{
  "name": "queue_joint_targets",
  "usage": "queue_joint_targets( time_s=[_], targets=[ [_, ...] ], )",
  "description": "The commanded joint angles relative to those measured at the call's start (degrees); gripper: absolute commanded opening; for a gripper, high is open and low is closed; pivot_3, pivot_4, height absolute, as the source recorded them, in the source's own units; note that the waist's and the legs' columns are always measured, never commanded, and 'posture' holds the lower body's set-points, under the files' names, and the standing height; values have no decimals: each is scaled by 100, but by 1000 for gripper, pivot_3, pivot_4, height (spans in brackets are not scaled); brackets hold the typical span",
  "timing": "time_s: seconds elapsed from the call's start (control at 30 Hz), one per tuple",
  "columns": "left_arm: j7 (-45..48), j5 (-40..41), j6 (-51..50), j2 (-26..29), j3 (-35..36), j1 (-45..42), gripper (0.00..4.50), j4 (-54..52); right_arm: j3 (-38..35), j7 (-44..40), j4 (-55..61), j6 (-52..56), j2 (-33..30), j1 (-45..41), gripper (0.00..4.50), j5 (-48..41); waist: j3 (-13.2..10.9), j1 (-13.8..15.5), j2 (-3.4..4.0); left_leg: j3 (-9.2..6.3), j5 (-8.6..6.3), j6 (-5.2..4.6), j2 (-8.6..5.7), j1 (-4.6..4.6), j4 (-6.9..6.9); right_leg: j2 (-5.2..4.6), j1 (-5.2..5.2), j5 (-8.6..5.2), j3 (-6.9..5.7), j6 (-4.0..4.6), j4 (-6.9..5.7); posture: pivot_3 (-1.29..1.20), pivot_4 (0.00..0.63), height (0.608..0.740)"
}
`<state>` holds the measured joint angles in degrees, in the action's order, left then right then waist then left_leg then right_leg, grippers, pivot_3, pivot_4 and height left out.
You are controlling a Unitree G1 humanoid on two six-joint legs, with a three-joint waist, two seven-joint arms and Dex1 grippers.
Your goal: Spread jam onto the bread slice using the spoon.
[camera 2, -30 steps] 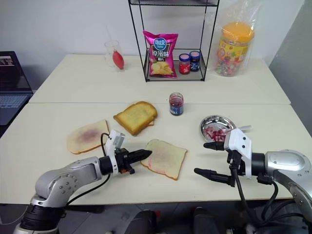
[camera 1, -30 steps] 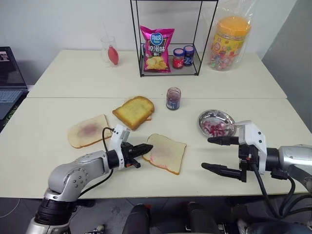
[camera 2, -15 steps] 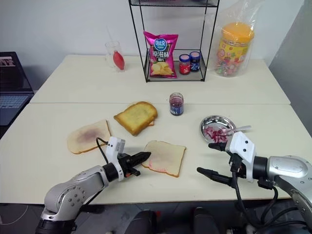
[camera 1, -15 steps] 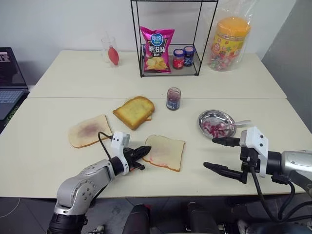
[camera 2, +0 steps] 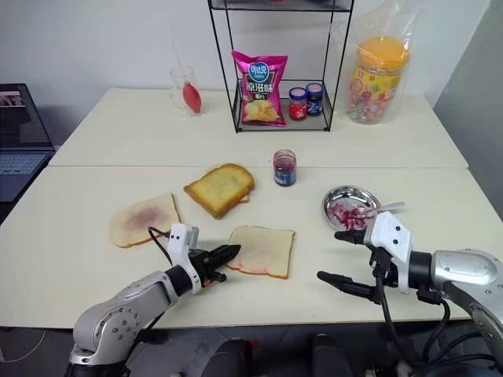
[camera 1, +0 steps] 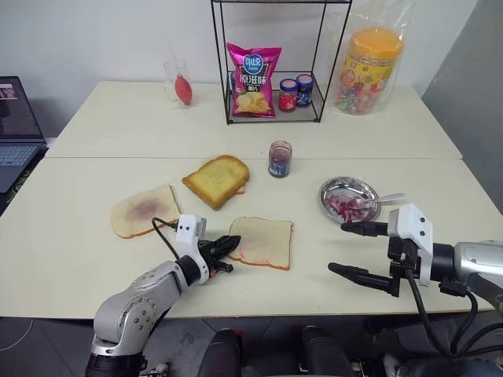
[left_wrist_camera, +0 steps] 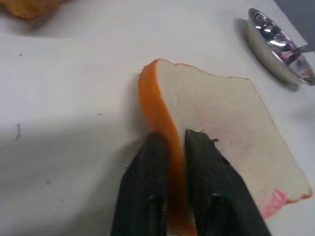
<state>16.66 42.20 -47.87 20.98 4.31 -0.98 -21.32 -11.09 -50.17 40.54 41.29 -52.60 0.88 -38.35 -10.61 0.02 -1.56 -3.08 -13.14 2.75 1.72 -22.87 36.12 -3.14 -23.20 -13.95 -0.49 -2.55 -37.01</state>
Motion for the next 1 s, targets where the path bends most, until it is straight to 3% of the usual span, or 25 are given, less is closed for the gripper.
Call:
queue_joint_targets(
  time_s=[0.03,0.27,0.5,0.63,0.8,0.9,1.0],
  targets=[
    [-57,-83,128,-75,90,45,1497,-207,-105,-133,18,-104,-102,-92,4500,-74,0,0,0,0,0,0,0,0,0,0,0,0,0,0,0,0,150,740],
    [-127,-667,643,35,126,142,2861,-373,-139,-690,-253,-443,-483,39,4500,177,0,2,0,-1,0,0,0,2,0,1,0,0,-1,1,-1,0,150,740],
    [257,-1478,1663,576,251,446,2861,-766,-113,-531,-378,-704,-324,15,4500,370,0,2,0,1,0,0,0,2,-1,1,-1,-9,2,17,-1,0,150,740],
    [1693,-1488,2225,1624,308,127,3274,-1081,-372,-29,-490,-897,115,76,4500,512,-1,25,-11,1,0,0,0,-1,2,0,0,-10,-1,20,-1,0,150,740],
    [3070,-1067,2225,2696,422,-465,4391,-875,-545,881,-486,-920,713,233,4500,884,2,40,-2,5,0,1,0,-2,1,-1,-1,-11,1,22,2,0,150,740],
    [3684,-574,1792,3073,278,-1341,4451,-853,-683,1877,-781,-1327,1473,66,4500,1312,0,0,-6,12,-1,1,2,-1,-2,0,-3,-11,6,22,4,0,150,740],
    [3781,-182,1323,3069,-62,-1867,4451,-1238,-1032,2671,-1123,-1515,2084,-54,4500,1563,0,-7,2,0,0,0,4,-6,-1,4,-9,-11,-3,22,-7,0,150,740]
  ],
)
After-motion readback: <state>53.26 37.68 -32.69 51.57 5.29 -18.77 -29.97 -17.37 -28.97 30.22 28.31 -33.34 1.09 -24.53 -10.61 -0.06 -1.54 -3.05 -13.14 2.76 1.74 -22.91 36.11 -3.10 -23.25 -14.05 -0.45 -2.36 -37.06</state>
